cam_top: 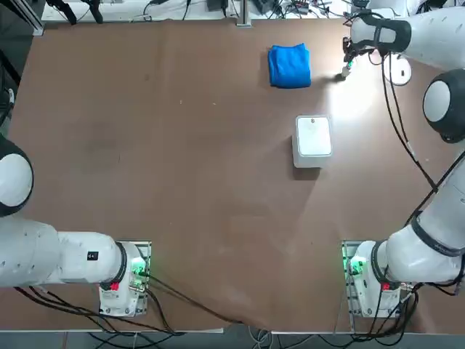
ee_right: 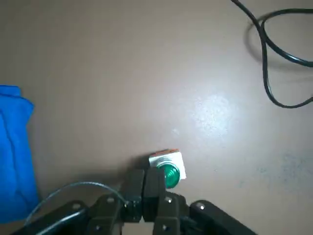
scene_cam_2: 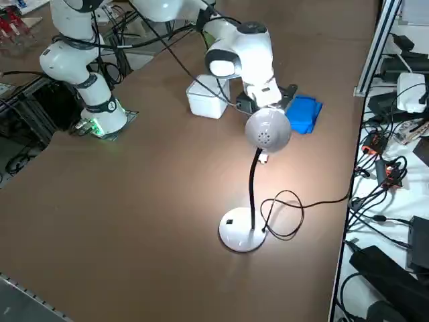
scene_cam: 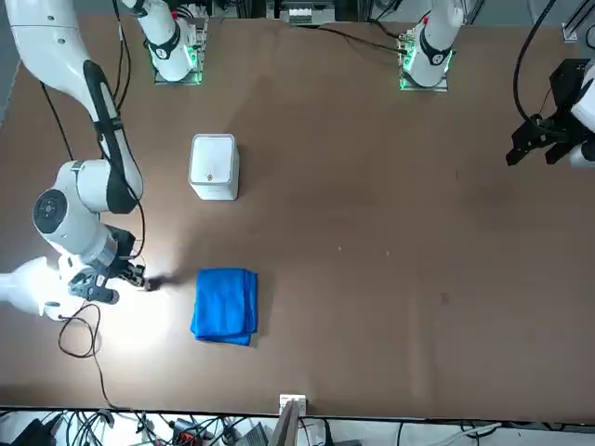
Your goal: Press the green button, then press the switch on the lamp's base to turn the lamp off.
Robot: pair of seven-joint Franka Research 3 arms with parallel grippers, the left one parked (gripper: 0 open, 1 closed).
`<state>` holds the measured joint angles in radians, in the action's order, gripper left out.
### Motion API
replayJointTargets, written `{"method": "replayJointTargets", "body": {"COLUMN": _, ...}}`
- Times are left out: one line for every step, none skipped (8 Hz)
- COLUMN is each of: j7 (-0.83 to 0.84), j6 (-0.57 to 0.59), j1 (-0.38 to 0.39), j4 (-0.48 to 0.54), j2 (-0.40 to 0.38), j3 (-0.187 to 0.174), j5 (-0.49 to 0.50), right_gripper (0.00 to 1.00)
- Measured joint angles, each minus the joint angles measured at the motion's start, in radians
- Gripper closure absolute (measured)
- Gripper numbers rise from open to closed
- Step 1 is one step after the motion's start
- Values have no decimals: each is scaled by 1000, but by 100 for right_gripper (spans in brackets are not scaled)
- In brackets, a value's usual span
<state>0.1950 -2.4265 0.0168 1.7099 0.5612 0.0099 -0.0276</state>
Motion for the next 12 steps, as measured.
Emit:
{"method": "replayJointTargets", "body": {"j7": 5, "j6": 6, "j1": -1, "j4": -2, "j2": -12, "j3": -2, "j5": 0, "right_gripper": 99}}
{"method": "replayJointTargets", "body": {"j7": 12, "j6": 34, "j1": -1, "j4": -8, "j2": -34, "j3": -2, "j5": 0, "right_gripper": 99}}
{"method": "replayJointTargets", "body": {"j7": 21, "j6": 78, "j1": 0, "j4": -16, "j2": -62, "j3": -1, "j5": 0, "right_gripper": 99}}
{"method": "replayJointTargets", "body": {"j7": 23, "j6": 144, "j1": 0, "j4": -30, "j2": -91, "j3": -1, "j5": 0, "right_gripper": 99}}
{"method": "replayJointTargets", "body": {"j7": 23, "j6": 215, "j1": 0, "j4": -48, "j2": -114, "j3": -1, "j5": 0, "right_gripper": 99}}
{"method": "replayJointTargets", "body": {"j7": 23, "j6": 254, "j1": 0, "j4": -65, "j2": -126, "j3": -1, "j5": 0, "right_gripper": 99}}
{"method": "replayJointTargets", "body": {"j7": 23, "j6": 293, "j1": -1, "j4": -75, "j2": -138, "j3": -2, "j5": 0, "right_gripper": 99}}
{"method": "replayJointTargets", "body": {"j7": 23, "j6": 362, "j1": -2, "j4": -82, "j2": -155, "j3": -6, "j5": 0, "right_gripper": 99}}
{"method": "replayJointTargets", "body": {"j7": 22, "j6": 452, "j1": -2, "j4": -86, "j2": -183, "j3": -11, "j5": -2, "right_gripper": 99}}
{"method": "replayJointTargets", "body": {"j7": 21, "j6": 540, "j1": -8, "j4": -88, "j2": -220, "j3": -14, "j5": -4, "right_gripper": 99}}
{"method": "replayJointTargets", "body": {"j7": 9, "j6": 617, "j1": -21, "j4": -89, "j2": -263, "j3": -15, "j5": -6, "right_gripper": 99}}
{"method": "replayJointTargets", "body": {"j7": -24, "j6": 683, "j1": -45, "j4": -88, "j2": -301, "j3": -15, "j5": -7, "right_gripper": 99}}
